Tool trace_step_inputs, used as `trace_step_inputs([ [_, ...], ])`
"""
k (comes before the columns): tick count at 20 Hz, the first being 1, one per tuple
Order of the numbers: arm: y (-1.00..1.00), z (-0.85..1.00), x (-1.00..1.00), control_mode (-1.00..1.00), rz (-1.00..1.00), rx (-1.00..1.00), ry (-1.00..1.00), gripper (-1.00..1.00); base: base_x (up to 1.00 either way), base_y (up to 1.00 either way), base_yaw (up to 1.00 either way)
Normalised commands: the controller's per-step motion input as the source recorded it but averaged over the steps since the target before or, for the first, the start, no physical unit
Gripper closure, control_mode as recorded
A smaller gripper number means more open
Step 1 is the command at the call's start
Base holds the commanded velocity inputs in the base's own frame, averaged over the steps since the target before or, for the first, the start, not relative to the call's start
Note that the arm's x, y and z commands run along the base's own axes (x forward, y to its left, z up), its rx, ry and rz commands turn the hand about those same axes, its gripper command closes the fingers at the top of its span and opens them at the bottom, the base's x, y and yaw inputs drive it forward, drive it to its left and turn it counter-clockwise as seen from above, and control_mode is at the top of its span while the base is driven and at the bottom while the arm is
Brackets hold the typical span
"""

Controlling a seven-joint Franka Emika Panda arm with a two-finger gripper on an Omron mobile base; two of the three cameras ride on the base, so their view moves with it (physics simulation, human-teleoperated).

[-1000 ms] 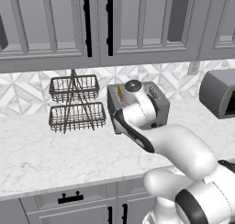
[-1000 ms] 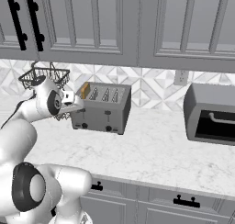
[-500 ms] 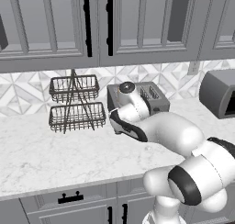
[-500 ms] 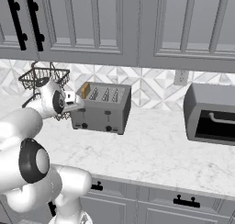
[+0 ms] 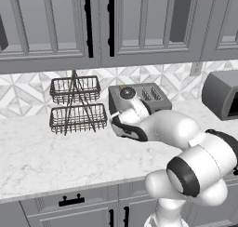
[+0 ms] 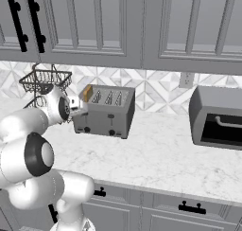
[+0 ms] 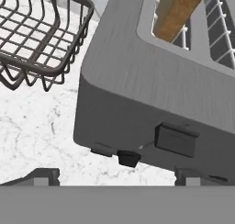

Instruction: Start the toaster. Once the lever pops up, take the bread to the plate on the dining counter.

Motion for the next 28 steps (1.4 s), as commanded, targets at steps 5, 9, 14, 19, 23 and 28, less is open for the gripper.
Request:
trace_step_inputs([
  [5, 0.0, -0.16, 0.07, -1.0, 0.05, 0.0, -0.12, -1.0, 0.0, 0.0, 0.0],
  [9, 0.0, -0.03, 0.18, -1.0, 0.04, 0.0, -0.15, -1.0, 0.0, 0.0, 0.0],
  [14, 0.0, 0.0, 0.19, -1.0, 0.02, 0.0, -0.08, -1.0, 0.0, 0.0, 0.0],
  [19, -0.01, 0.0, 0.27, -1.0, 0.0, 0.0, 0.0, -1.0, 0.0, 0.0, 0.0],
  [23, -0.02, -0.11, 0.26, -1.0, 0.0, 0.0, 0.0, -1.0, 0.0, 0.0, 0.0],
  [28, 0.0, -0.35, 0.27, -1.0, 0.0, 0.01, 0.11, -1.0, 0.0, 0.0, 0.0],
])
